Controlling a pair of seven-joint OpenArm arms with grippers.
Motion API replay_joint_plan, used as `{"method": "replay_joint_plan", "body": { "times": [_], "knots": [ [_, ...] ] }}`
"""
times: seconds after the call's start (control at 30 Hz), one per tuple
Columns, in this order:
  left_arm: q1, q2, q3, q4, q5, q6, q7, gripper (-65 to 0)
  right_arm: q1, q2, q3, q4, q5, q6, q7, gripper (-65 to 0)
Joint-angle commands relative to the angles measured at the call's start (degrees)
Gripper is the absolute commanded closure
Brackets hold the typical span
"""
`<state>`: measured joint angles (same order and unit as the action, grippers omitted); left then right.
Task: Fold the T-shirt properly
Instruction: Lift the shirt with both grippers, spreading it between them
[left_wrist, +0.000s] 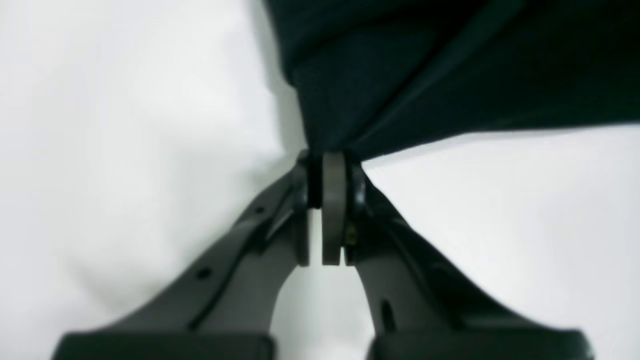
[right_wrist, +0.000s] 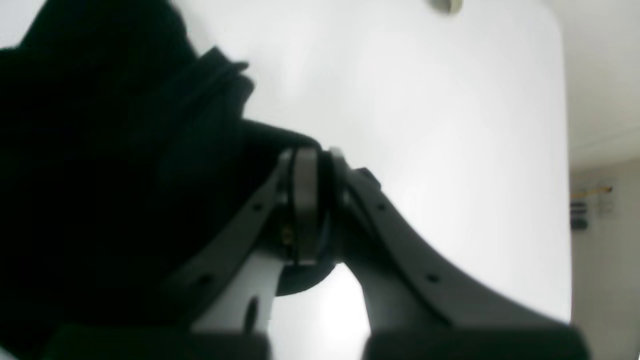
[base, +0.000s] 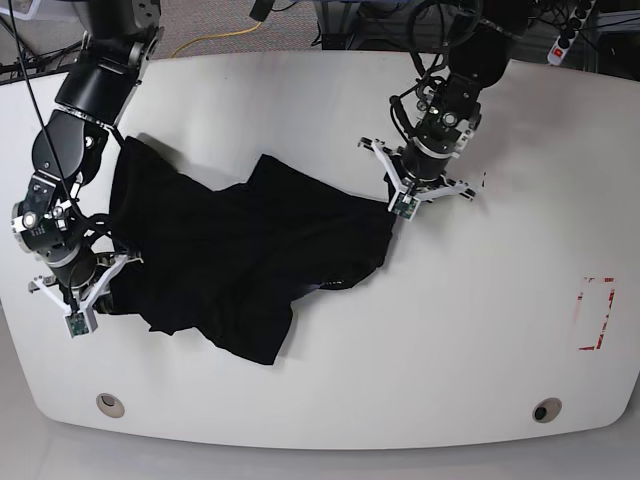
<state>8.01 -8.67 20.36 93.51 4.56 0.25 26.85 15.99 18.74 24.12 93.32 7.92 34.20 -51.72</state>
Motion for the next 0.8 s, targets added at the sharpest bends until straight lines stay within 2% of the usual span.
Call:
{"method": "replay_joint_plan", "body": {
  "times": [0.0, 0.13, 0.27, 0.4, 0.63, 0.77],
  "knots": [
    [-0.93, -0.7, -1.77, 4.73, 0.5, 0.41, -1.14, -0.1, 3.13, 1.43, 0.28, 1.58, 0.47, -0.48, 1.75, 0.0],
    [-1.02, -2.81, -4.67, 9.65, 0.59, 0.41, -1.14, -0.3, 6.47, 1.43, -0.16, 1.32, -0.06, -0.48, 1.75, 0.0],
    [-1.29, -4.65, -8.71, 13.78, 0.59, 0.41, -1.05, -0.4, 10.96, 0.99, -6.05, 1.41, -5.77, -0.48, 1.75, 0.0],
    [-2.16, -5.62, -13.37, 16.33, 0.59, 0.41, -1.05, -0.4, 15.35, 0.03, -9.22, 1.41, -8.41, -0.48, 1.83, 0.0],
    [-6.65, -5.71, -21.28, 16.95, 0.59, 0.41, -0.96, -0.4, 23.44, -0.41, -13.88, 1.41, -8.49, -0.48, 1.83, 0.0],
    [-11.75, -7.82, -24.18, 17.65, 0.32, 0.41, 3.08, -0.6, 28.28, -0.41, -16.43, 1.41, -8.49, -0.48, 1.75, 0.0]
  ]
}}
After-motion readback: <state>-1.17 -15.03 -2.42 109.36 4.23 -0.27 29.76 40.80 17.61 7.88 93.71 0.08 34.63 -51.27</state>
